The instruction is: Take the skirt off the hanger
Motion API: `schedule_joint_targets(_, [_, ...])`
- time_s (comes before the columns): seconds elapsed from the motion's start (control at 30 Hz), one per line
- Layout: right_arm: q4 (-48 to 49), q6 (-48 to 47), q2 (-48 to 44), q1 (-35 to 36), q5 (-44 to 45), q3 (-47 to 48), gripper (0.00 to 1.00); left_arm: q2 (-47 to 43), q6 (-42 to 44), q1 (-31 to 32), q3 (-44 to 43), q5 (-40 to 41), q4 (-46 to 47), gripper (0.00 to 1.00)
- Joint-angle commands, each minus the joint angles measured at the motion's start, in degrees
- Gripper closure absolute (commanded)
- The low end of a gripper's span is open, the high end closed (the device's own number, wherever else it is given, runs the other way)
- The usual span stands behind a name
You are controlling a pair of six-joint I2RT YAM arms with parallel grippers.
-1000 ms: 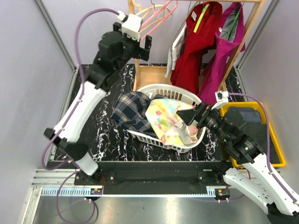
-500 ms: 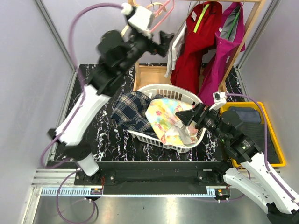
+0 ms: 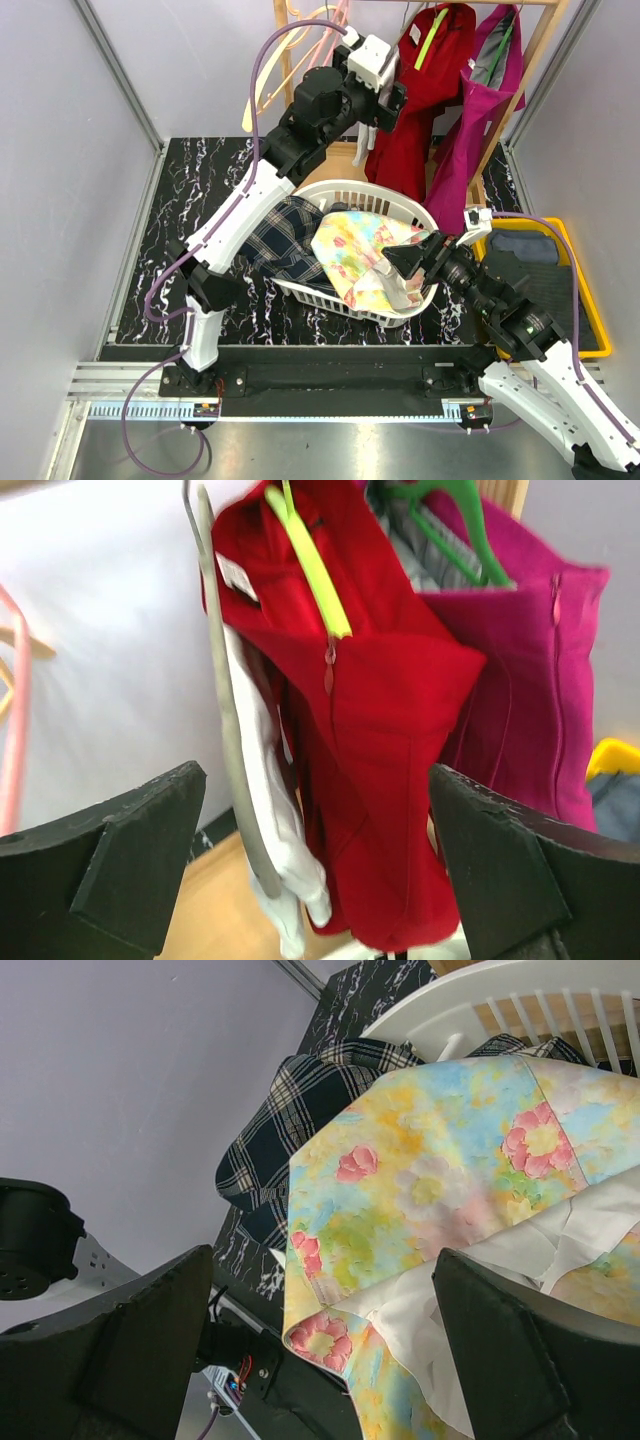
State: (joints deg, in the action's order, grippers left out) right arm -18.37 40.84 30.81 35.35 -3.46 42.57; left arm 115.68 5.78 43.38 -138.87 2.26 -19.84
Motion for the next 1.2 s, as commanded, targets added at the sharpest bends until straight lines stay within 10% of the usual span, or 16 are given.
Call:
schedule_joint_targets(0.0, [0.79, 0.03, -0.31, 0.33, 1.53, 0.68, 0.00, -1.25, 0.63, -0.66, -2.11, 0.90, 6.21, 0.01])
schedule_joint_targets(0.27, [0.88, 0.21, 0.57, 0.33, 1.18, 0.67, 0.00, -2.30, 1.16, -2.68, 0.27, 0.38, 8.94, 0.14])
schedule_joint_targets(0.53, [0.79, -0.06, 1.10, 0.42, 1.53, 1.91, 0.00, -1.77, 1.51, -3.30, 0.44, -1.03, 8.50, 0.70])
schedule_joint_targets(0.9, [1.14, -0.85, 2.50, 0.42, 2.06, 3.49, 0.00, -2.39, 1.25, -3.03, 2.11, -4.63, 4.99, 0.80])
schedule_joint_targets(1.03, [0.97, -1.38, 2.50, 0.42, 2.58, 4.89, 0.00, -1.86, 1.42, -2.60, 2.37, -5.60, 3.66, 0.59])
schedule_joint_targets(1.17, [0.97, -1.46, 2.59, 0.33, 2.50, 5.77, 0.00, -1.51, 1.60, -2.51, 2.11, -5.69, 3.84, 0.68])
